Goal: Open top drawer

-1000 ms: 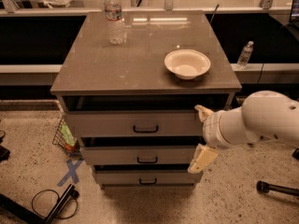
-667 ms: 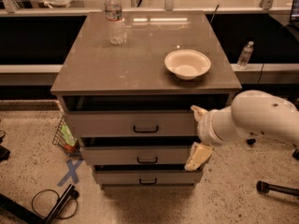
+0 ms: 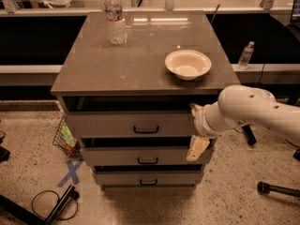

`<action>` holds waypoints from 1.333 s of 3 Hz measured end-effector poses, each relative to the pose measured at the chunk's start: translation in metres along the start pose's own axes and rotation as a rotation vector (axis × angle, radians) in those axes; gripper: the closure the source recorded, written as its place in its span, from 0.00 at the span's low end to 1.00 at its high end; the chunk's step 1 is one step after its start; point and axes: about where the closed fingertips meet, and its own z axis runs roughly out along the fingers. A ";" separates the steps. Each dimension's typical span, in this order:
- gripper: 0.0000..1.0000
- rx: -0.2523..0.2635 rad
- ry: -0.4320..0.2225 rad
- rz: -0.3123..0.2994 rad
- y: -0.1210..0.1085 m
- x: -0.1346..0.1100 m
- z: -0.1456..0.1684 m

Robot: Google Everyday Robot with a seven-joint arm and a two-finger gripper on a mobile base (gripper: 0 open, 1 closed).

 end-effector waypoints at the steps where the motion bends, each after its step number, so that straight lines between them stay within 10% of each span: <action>1: 0.00 0.000 0.002 -0.002 -0.002 0.001 0.001; 4: 0.65 -0.088 0.003 -0.058 0.010 -0.031 0.034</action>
Offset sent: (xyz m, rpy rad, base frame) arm 0.0067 0.0169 -0.0052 -0.0222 0.0152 0.0381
